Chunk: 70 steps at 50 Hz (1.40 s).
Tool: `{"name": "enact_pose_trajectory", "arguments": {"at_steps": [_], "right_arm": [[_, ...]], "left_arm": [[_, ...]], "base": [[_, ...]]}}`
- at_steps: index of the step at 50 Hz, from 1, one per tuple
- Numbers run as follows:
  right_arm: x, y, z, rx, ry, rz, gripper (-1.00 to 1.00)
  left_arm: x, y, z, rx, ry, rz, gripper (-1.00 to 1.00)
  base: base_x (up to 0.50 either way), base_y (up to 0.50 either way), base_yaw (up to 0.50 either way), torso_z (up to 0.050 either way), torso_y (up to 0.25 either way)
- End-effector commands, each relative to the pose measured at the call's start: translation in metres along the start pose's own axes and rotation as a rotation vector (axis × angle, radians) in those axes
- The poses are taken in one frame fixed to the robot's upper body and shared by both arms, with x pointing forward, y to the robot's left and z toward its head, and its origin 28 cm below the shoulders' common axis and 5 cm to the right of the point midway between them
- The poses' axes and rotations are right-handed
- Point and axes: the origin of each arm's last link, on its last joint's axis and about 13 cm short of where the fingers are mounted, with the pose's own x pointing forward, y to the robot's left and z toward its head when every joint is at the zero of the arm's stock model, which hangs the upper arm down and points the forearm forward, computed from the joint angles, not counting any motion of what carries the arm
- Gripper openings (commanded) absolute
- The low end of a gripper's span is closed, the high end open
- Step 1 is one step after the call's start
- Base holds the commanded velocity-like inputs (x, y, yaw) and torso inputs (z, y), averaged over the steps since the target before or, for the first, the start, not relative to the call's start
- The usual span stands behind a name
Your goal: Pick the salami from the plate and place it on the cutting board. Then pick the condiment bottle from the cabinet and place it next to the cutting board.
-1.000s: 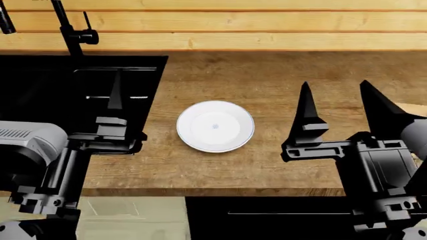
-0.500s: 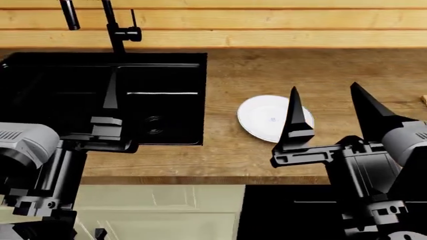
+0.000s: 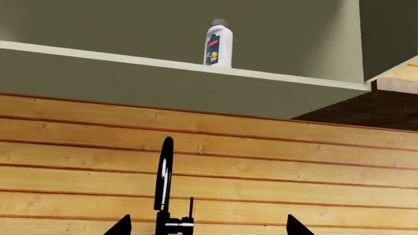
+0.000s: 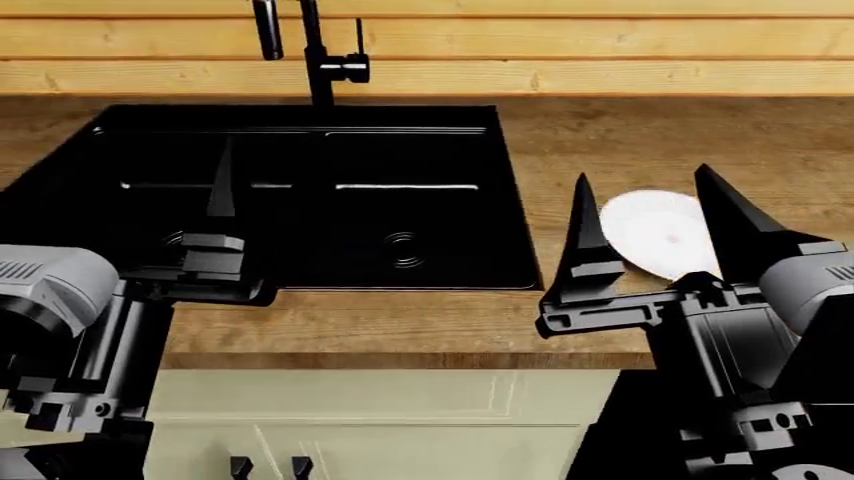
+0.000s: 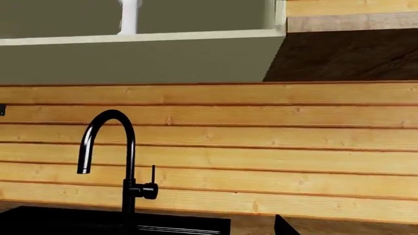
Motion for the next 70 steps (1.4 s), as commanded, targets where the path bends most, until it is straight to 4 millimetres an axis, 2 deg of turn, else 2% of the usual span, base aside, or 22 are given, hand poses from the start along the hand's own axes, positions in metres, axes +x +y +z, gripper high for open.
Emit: {"name": "enact_pose_trajectory", "arguments": {"at_steps": [1,31,36,39,41,46,50,53,58,64,70], "right_arm": [[0.0,0.0,0.0,0.005,-0.002,0.006,1.0],[-0.001,0.001,0.002,0.004,-0.015,0.013,1.0],[-0.003,0.0,0.005,0.014,-0.028,-0.003,1.0],[0.0,-0.001,0.011,0.031,-0.022,-0.009,1.0],[0.001,-0.001,0.021,0.025,-0.032,-0.013,1.0],[0.009,-0.002,0.042,0.003,-0.05,-0.012,1.0],[0.031,-0.003,0.069,-0.033,-0.044,-0.006,1.0],[0.05,-0.005,0.083,-0.06,-0.023,-0.004,1.0],[0.082,-0.01,0.105,-0.067,0.022,0.011,1.0],[0.12,-0.02,0.113,-0.055,0.108,0.007,1.0],[0.14,-0.024,0.115,-0.088,0.16,-0.001,1.0]], "left_arm": [[0.0,0.0,-0.001,-0.001,0.002,-0.001,1.0],[0.0,-0.001,-0.003,0.001,0.008,-0.007,1.0],[0.004,-0.004,-0.009,-0.034,0.068,-0.004,1.0],[0.029,-0.003,-0.02,-0.099,0.118,0.081,1.0],[0.065,-0.003,-0.026,-0.149,0.181,0.135,1.0],[0.141,0.0,-0.044,-0.223,0.354,0.255,1.0],[0.195,0.005,-0.06,-0.229,0.453,0.301,1.0],[0.219,0.01,-0.068,-0.215,0.472,0.333,1.0],[0.241,0.019,-0.08,-0.169,0.517,0.349,1.0],[0.238,0.025,-0.084,-0.102,0.549,0.357,1.0],[0.236,0.029,-0.084,-0.062,0.582,0.368,1.0]], "base": [[0.0,0.5,0.0,0.0,0.0],[0.02,0.5,0.0,0.0,0.0],[0.07,0.5,0.0,0.0,0.0],[0.0,0.0,0.0,0.0,0.0],[0.0,0.0,0.0,0.0,0.0],[0.0,0.0,0.0,0.0,0.0],[0.0,0.0,0.0,0.0,0.0],[0.0,0.0,0.0,0.0,0.0],[0.0,0.0,0.0,0.0,0.0],[0.08,0.0,0.0,0.0,0.0],[0.5,0.0,0.0,0.0,0.0]]}}
